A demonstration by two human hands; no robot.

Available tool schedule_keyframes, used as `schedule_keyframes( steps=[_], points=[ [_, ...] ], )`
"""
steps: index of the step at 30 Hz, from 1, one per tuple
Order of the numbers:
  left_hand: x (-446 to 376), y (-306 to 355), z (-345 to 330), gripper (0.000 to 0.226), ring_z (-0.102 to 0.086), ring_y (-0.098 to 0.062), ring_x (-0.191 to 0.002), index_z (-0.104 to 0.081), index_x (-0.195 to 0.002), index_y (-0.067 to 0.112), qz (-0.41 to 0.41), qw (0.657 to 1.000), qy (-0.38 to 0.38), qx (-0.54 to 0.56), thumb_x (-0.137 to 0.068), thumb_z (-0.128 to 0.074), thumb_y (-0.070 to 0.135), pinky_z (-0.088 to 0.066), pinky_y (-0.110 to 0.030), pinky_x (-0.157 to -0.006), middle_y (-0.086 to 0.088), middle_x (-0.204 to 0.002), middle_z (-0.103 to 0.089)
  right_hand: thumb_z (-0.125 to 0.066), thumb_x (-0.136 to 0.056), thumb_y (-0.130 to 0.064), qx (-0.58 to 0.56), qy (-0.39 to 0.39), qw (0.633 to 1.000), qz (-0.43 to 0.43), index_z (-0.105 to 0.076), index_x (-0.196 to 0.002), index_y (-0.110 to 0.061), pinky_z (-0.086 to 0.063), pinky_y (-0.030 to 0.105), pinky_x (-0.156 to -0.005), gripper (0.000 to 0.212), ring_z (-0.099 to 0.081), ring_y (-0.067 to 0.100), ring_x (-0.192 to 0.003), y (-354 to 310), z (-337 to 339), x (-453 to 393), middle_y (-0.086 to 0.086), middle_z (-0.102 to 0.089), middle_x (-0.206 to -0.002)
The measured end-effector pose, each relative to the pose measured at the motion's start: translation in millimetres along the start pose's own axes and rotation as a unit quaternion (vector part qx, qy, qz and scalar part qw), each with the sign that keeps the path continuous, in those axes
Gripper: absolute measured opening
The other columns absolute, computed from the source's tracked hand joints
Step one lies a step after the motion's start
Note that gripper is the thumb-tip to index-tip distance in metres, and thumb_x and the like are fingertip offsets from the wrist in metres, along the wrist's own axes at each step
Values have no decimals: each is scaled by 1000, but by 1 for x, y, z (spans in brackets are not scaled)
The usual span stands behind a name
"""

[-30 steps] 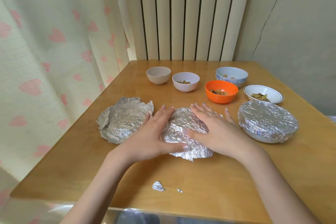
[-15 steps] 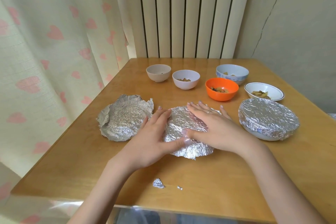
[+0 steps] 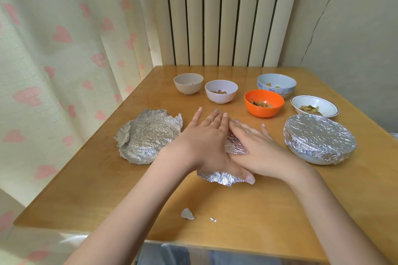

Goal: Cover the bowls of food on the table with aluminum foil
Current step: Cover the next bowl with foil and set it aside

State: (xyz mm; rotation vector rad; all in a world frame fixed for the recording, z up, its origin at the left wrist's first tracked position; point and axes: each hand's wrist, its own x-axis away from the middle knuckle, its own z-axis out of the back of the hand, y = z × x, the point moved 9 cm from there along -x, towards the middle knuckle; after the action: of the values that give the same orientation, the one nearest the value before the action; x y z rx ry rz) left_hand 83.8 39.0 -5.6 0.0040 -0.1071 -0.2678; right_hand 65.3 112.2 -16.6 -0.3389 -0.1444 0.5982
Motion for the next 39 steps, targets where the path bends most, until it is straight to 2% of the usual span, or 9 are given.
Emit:
schedule_keyframes(
  steps=[3, 6, 11, 15, 19, 24, 32, 35, 39],
  points=[
    [-1, -5, -11, 138, 12, -12, -149, 18, -153, 12, 5, 996, -18, 90, -64, -63, 80, 5, -33, -122, -1, -163, 12, -55, -82, -52, -77, 44, 996, -2, 0, -152, -34, 0, 47, -119, 90, -4, 2, -144, 3, 2, 1, -15, -11, -158],
    [0, -7, -14, 135, 3, -13, -150, 14, -154, 17, 8, 992, 6, 126, -64, -67, 77, -8, -36, -122, 4, -164, 2, -67, -80, -43, -217, 81, 973, -7, -10, -151, -35, -19, 30, -115, 92, -16, 4, -141, 10, 1, 3, -18, -24, -149],
    [-2, -8, -16, 130, -9, -16, -146, 6, -155, 19, 9, 992, 35, 123, -65, -68, 75, -18, -37, -119, 2, -159, -14, -58, -90, -29, -350, 140, 923, -78, -37, -142, -34, -44, 30, -96, 56, -49, 5, -119, 34, -4, 2, -17, -44, -141],
    [-4, -8, -16, 128, -11, -18, -145, 2, -156, 18, 12, 993, 38, 109, -65, -67, 77, -17, -35, -119, 0, -157, -17, -56, -92, -29, -374, 132, 910, -118, -46, -131, -34, -41, 19, -59, 41, -54, 2, -68, 41, -11, 1, -13, -62, -96],
    [-4, -10, -19, 130, -10, -18, -144, 1, -156, 18, 21, 994, 32, 104, -63, -65, 80, -17, -33, -119, -1, -157, -17, -57, -90, -25, -385, 162, 900, -128, -48, -133, -29, -47, 22, -66, 44, -58, 4, -69, 43, -11, 1, -19, -59, -93],
    [-4, -11, -21, 133, -12, -18, -143, 0, -156, 18, 25, 993, 24, 111, -53, -53, 83, -19, -35, -118, -1, -156, -19, -54, -94, -24, -464, 125, 867, -131, -44, -127, -36, -42, 7, -51, 36, -55, -4, -71, 42, -21, 2, -23, -56, -93],
    [-3, -11, -21, 142, -2, -16, -148, 10, -155, 22, 28, 990, -2, 140, -53, -64, 85, -9, -36, -120, 0, -162, -5, -54, -95, -27, -602, 118, 779, -128, -55, -128, -21, -45, 26, -97, 33, -60, 3, -105, 37, -23, 9, -5, -63, -121],
    [2, -14, -14, 133, 14, -14, -149, 19, -153, 30, 12, 981, -8, 194, -50, -36, 94, 9, -44, -121, -1, -163, 11, -38, -100, -36, -669, 106, 725, -124, -65, -103, -17, -48, 29, -91, 33, -66, 2, -93, 35, -21, 16, -7, -73, -103],
    [14, -43, 15, 96, -11, -11, -149, -19, -155, 25, 20, 919, 167, 356, -76, -21, 79, -6, -30, -122, 2, -160, -21, -39, -98, -47, -568, 218, 769, -194, -45, -138, -19, -28, 35, -114, 49, -43, 6, -127, 67, -13, 33, -5, -47, -143]
  ],
)
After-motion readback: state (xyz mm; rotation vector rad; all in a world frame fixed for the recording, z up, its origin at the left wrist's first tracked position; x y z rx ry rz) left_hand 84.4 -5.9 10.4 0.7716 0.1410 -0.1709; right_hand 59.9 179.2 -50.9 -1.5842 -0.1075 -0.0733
